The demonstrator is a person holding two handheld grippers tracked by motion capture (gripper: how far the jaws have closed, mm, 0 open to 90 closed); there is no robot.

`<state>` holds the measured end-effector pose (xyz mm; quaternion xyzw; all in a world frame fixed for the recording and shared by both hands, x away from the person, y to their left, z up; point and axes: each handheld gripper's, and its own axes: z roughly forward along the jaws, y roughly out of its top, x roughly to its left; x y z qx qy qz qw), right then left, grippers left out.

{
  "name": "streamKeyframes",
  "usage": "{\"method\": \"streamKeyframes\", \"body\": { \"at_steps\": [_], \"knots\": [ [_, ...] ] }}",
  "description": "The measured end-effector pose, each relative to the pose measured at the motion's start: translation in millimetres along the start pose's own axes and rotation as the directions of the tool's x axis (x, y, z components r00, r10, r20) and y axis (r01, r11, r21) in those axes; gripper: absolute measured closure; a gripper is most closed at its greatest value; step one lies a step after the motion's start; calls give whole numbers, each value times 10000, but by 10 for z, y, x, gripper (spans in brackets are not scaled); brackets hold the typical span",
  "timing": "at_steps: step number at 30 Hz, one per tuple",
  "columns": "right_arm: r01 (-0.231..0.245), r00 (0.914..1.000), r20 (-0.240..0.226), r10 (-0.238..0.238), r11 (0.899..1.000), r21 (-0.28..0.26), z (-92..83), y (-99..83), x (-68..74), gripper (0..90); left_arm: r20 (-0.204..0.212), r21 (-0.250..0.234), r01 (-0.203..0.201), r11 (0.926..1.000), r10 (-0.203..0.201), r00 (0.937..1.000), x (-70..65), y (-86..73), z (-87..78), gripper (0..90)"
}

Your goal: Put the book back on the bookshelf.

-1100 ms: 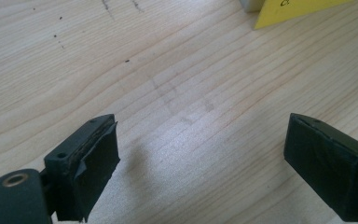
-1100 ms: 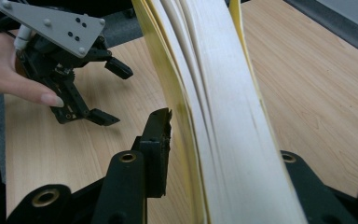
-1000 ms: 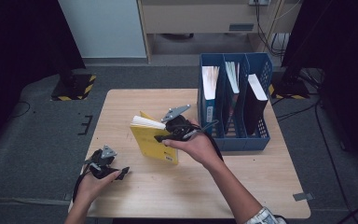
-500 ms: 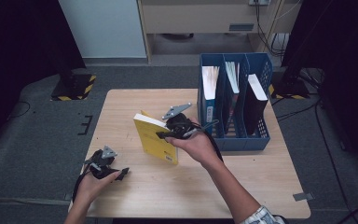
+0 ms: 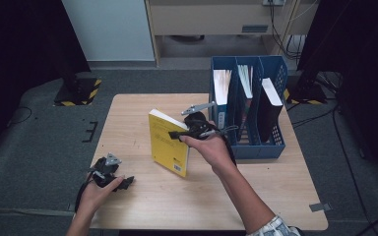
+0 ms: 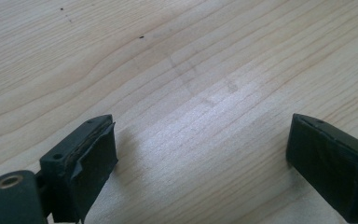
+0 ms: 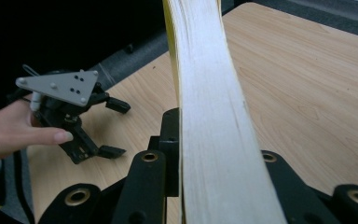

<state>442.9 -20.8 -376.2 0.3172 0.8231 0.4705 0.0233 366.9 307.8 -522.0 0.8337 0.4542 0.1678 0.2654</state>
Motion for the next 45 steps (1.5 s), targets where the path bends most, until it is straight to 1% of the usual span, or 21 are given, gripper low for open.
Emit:
{"method": "streamKeyframes", "body": {
  "at_steps": [1, 6, 11, 17, 20, 25, 27, 32, 35, 39, 45],
  "knots": [
    [-75, 10000, -36, 75, 10000, -60, -10, 1, -2, 750, -18, -2, 32, 10000, -32, 10000, 2, -3, -1, 78],
    [-88, 10000, -48, 87, 9998, -185, -53, 3, 11, 750, -12, 2, 115, 9999, -115, 9999, 13, -9, 2, 67],
    [-412, 9991, -104, 408, 9986, -346, -100, -33, -31, 750, -44, 14, 245, 9997, -245, 9997, 16, -14, 11, 45],
    [-654, 9979, -24, 653, 9969, -441, -193, -95, -70, 749, 25, -11, 318, 9995, -318, 9995, 17, -17, 21, 32],
    [-680, 9977, 51, 683, 9964, -503, -254, -130, -90, 749, 70, -24, 389, 9992, -389, 9992, 20, -22, 24, 31],
    [-801, 9965, 185, 813, 9951, -582, -360, -193, -106, 749, 132, -74, 364, 9993, -363, 9993, 16, -29, 31, 19],
    [-790, 9965, 224, 806, 9948, -638, -399, -222, -116, 749, 141, -206, 454, 9988, -451, 9989, 11, -39, 40, 11],
    [-851, 9957, 295, 877, 9932, -800, -509, -288, -118, 749, 130, -594, 476, 9971, -469, 9988, 3, -69, 60, 0],
    [-790, 9958, 389, 827, 9929, -890, -577, -325, -121, 749, 119, -816, 466, 9956, -458, 9989, -1, -85, 68, 0],
    [-823, 9951, 462, 870, 9920, -956, -690, -371, -122, 749, 135, -954, 461, 9944, -450, 9989, -4, -91, 77, 0],
    [-904, 9936, 583, 968, 9905, -1036, -866, -456, -160, 749, 125, -1058, 489, 9932, -478, 9988, -10, -97, 83, 0]
  ]
}}
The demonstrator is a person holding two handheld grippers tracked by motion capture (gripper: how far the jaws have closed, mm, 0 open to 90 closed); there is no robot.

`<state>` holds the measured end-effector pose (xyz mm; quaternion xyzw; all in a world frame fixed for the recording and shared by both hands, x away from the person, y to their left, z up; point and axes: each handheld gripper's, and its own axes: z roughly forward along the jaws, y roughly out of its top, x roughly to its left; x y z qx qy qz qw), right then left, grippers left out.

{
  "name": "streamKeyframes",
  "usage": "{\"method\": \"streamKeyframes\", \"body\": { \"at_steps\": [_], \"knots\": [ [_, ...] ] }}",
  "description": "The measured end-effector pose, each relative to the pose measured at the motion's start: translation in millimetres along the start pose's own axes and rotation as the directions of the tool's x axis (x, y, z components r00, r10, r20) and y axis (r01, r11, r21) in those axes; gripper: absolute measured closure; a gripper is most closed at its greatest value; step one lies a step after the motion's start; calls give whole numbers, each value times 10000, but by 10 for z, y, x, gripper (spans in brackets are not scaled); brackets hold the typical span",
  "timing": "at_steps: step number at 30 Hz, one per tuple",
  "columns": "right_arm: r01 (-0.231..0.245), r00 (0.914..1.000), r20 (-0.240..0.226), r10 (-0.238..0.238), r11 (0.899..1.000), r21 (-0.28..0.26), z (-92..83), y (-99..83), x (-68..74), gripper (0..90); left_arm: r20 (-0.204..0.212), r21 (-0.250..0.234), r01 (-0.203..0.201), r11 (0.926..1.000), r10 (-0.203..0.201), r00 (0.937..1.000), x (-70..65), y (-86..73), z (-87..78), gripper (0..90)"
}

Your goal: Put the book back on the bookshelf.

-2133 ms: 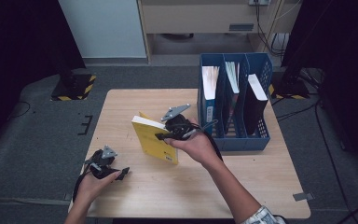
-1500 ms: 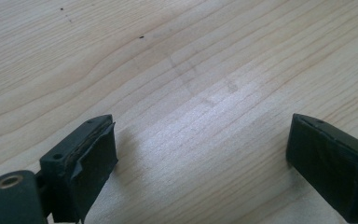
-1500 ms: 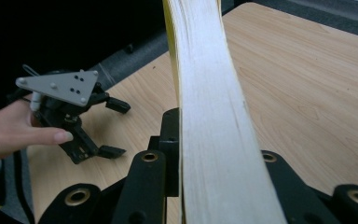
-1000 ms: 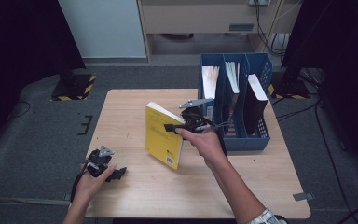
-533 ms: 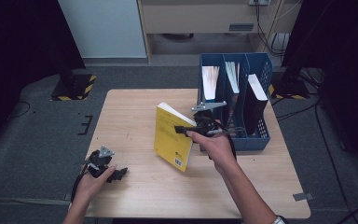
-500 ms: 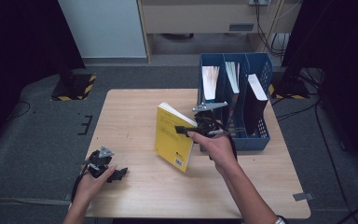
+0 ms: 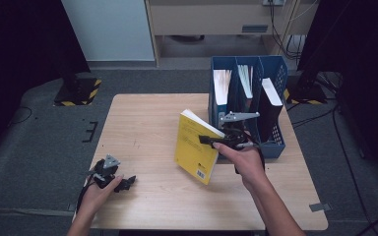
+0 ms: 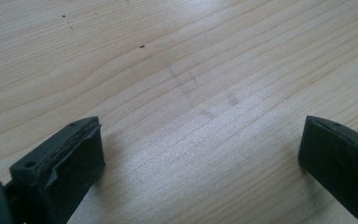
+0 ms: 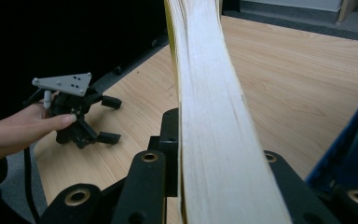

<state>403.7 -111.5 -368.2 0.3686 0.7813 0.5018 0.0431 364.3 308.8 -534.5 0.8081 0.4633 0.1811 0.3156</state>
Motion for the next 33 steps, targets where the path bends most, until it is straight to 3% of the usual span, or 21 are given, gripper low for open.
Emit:
{"method": "streamKeyframes", "body": {
  "at_steps": [23, 33],
  "knots": [
    [-359, 9975, 606, 367, 9993, -142, -585, -311, -159, 749, -4, -83, -12, 10000, 12, 10000, -5, -6, 4, 0],
    [-442, 9962, 726, 480, 9976, -531, -770, -206, -169, 748, 1, -112, -7, 9999, 7, 10000, -5, -9, 5, 0]
  ]
}}
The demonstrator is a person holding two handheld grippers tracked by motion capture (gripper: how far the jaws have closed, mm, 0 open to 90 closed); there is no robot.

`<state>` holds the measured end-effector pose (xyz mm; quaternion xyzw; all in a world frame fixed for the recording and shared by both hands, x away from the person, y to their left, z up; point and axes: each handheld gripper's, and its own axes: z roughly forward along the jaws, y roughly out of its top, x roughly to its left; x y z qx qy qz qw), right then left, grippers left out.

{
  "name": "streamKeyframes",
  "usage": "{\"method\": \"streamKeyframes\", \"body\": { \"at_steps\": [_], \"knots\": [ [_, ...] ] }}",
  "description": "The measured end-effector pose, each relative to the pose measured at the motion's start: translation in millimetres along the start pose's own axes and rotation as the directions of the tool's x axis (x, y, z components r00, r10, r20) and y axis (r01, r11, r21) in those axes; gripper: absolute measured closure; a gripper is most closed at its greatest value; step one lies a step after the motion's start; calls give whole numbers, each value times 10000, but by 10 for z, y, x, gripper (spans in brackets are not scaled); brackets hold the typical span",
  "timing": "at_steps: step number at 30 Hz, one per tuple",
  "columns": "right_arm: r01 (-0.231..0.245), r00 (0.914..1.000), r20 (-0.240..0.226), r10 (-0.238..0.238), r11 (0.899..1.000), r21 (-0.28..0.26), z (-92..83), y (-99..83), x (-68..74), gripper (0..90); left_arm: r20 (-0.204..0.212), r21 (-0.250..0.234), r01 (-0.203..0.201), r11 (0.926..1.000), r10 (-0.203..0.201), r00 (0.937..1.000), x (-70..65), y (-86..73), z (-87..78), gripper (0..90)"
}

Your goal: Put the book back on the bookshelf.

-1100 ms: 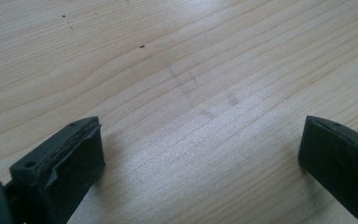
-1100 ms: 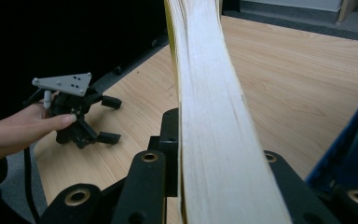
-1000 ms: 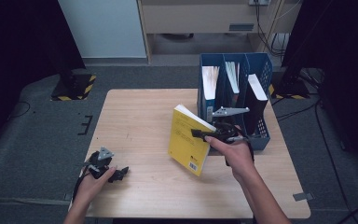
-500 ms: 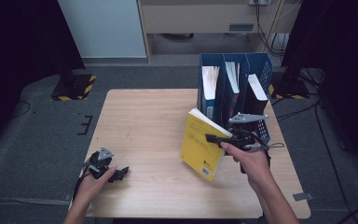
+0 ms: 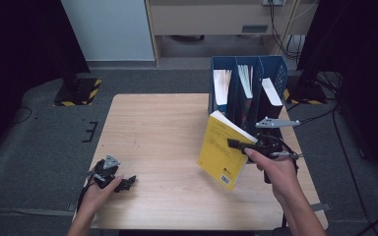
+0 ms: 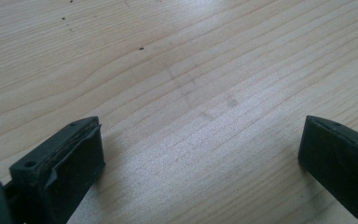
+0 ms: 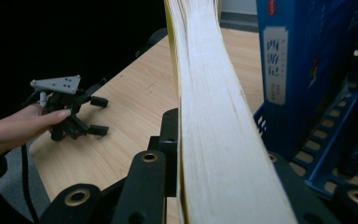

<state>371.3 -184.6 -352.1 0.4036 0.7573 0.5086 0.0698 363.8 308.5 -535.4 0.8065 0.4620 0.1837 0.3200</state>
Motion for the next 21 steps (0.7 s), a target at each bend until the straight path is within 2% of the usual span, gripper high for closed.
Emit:
{"method": "streamKeyframes", "body": {
  "at_steps": [7, 21],
  "knots": [
    [-266, 9996, -50, 264, 9987, -425, -179, 147, -43, 749, 6, 6, -14, 10000, 14, 10000, 1, 1, 0, 0],
    [-312, 9968, 706, 372, 9959, -844, -582, 304, -196, 748, 13, -5, -21, 10000, 21, 10000, 1, 0, 1, 0]
  ]
}}
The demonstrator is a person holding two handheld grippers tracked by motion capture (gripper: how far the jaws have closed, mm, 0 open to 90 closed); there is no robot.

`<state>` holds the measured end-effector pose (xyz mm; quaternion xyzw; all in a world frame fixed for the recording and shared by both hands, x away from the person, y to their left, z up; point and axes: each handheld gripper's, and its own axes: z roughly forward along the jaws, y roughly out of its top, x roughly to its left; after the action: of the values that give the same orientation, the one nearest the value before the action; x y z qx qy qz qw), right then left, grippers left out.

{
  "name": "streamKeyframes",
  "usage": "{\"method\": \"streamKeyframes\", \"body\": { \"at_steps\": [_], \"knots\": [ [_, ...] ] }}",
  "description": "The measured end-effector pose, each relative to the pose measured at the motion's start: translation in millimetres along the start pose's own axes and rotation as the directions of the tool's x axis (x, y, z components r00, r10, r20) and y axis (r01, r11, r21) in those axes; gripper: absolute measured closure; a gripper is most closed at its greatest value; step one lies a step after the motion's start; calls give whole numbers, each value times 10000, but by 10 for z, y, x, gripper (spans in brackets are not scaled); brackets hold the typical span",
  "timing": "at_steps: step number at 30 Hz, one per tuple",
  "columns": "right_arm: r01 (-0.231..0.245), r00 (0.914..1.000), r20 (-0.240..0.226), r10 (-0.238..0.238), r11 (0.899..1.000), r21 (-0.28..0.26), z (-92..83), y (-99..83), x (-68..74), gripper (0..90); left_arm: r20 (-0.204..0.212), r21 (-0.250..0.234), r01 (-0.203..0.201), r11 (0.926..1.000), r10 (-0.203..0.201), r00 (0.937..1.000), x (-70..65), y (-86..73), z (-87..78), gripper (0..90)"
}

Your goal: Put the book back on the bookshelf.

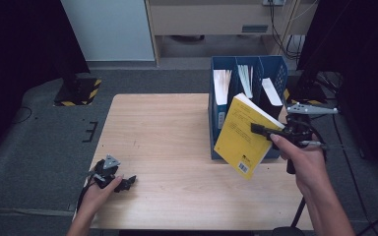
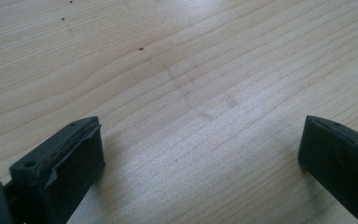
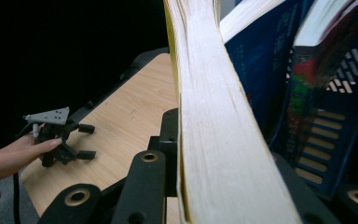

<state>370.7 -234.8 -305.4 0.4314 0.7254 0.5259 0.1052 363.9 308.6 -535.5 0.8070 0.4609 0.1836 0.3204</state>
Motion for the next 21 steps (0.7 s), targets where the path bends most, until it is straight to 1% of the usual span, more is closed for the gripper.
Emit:
{"method": "streamKeyframes", "body": {
  "at_steps": [5, 9, 13, 17, 21],
  "knots": [
    [-56, 9994, 343, 59, 9999, -106, -136, 42, -78, 749, 0, -1, 1, 10000, -1, 10000, 0, 0, 0, 0],
    [-297, 9979, 574, 313, 9991, -292, -230, 83, -162, 749, 1, 2, -1, 10000, 1, 10000, 0, 0, 0, 0],
    [-390, 9954, 858, 425, 9984, -419, -288, 148, -236, 748, 2, 3, -2, 10000, 2, 10000, 0, 0, 0, 0],
    [-378, 9917, 1214, 420, 9986, -368, -320, 211, -314, 748, -3, 42, -40, 10000, 40, 10000, 2, 1, -3, 0],
    [-461, 9881, 1452, 500, 9985, -299, -343, 222, -385, 749, 7, 29, -41, 10000, 41, 10000, 2, 1, -1, 0]
  ]
}}
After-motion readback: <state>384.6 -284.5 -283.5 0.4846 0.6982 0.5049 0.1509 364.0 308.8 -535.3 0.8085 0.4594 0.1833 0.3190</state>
